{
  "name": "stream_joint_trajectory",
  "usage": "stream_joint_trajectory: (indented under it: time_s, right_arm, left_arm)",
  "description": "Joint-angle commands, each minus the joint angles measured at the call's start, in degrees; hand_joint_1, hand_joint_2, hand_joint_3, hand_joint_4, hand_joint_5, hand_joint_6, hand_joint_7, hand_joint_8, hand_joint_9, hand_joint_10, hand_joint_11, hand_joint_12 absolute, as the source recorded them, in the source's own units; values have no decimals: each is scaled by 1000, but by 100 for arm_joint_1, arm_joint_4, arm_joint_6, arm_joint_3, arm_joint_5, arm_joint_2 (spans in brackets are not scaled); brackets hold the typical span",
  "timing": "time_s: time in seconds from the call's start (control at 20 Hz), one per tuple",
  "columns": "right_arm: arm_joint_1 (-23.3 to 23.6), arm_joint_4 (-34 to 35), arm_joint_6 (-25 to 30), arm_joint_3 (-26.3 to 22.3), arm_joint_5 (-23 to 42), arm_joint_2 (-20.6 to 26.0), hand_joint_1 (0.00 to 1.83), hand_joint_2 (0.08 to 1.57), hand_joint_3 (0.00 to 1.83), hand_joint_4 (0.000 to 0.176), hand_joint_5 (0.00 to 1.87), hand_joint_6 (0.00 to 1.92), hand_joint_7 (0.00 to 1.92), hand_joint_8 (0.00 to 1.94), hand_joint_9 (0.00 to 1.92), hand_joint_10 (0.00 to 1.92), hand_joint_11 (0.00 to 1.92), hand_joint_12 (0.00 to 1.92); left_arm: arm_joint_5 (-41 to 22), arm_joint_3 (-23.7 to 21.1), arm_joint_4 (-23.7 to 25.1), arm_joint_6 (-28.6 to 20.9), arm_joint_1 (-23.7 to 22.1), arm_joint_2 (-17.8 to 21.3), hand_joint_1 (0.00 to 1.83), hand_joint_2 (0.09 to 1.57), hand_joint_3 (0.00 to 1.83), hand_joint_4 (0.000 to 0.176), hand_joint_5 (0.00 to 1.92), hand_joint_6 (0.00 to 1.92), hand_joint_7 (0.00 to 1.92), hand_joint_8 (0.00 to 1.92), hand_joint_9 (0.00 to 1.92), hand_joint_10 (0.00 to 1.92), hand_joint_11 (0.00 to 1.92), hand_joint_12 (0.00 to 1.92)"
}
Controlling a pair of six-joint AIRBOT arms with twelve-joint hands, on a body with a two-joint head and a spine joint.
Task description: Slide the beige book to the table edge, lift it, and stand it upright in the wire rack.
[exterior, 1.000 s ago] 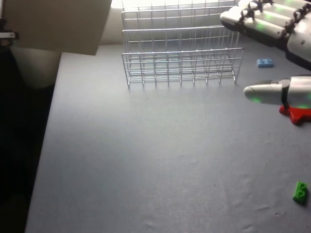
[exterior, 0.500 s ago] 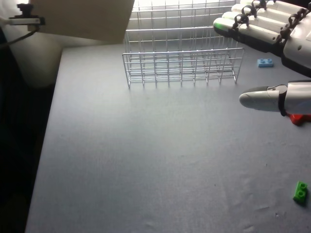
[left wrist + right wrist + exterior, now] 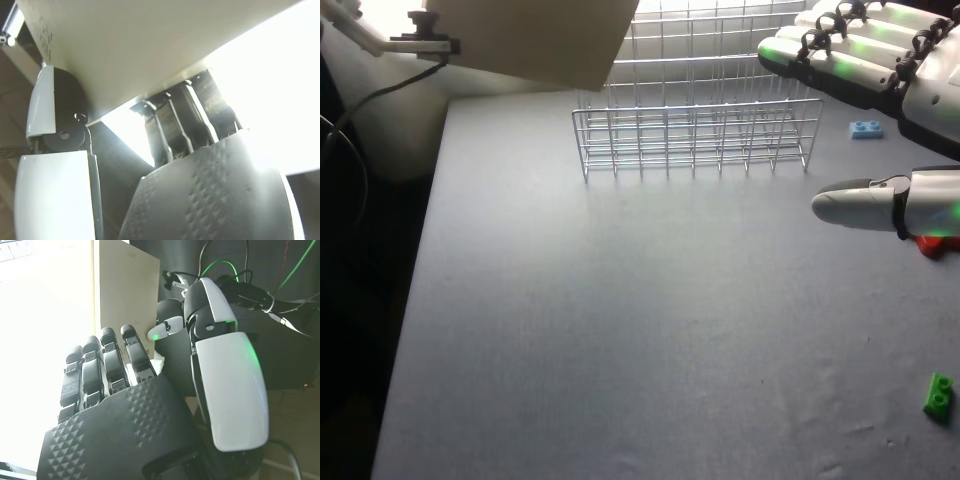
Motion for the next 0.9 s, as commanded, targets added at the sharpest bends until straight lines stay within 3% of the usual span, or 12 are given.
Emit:
stream_joint_trajectory:
  time_s: [0.0, 0.05, 0.1, 0.2, 0.5, 0.85]
  right_arm:
    - [60, 160, 48, 3, 681, 35, 152, 1163, 1, 0, 0, 0, 52, 4, 46, 2, 0, 146]
    - [61, 155, 52, 3, 685, 35, 159, 1163, 1, 0, 0, 0, 54, 3, 45, 2, 0, 147]
    - [61, 151, 53, 3, 688, 35, 170, 1161, 0, 0, 7, 1, 72, 5, 61, 5, 0, 188]
    - [61, 148, 54, 3, 697, 35, 131, 1169, 3, 0, 2, 0, 60, 1, 51, 0, 0, 153]
    - [60, 139, 54, 3, 704, 35, 190, 1148, 0, 0, 23, 5, 104, 7, 76, 4, 0, 212]
    - [61, 127, 54, 3, 712, 35, 157, 1161, 1, 0, 13, 2, 80, 0, 71, 3, 0, 149]
  left_arm:
    - [-790, 82, -42, -157, -82, 15, 1346, 1207, 1, 0, 699, 1148, 823, 1295, 797, 1525, 719, 1680]
    - [-796, 140, -35, -178, -81, -33, 1349, 1208, 1, 0, 695, 1153, 819, 1296, 799, 1524, 721, 1680]
    - [-834, 192, -35, -202, -74, -75, 1247, 1197, 0, 0, 752, 1154, 896, 1317, 869, 1368, 734, 1677]
    - [-856, 273, -35, -232, -57, -140, 1344, 1212, 2, 0, 684, 1164, 812, 1314, 796, 1525, 729, 1671]
    - [-987, 450, -34, -304, 38, -287, 1347, 1219, 1, 0, 660, 1186, 806, 1317, 782, 1549, 698, 1692]
    - [-1335, 714, -11, -481, 181, -559, 1349, 1212, 0, 0, 685, 1163, 816, 1301, 792, 1532, 720, 1684]
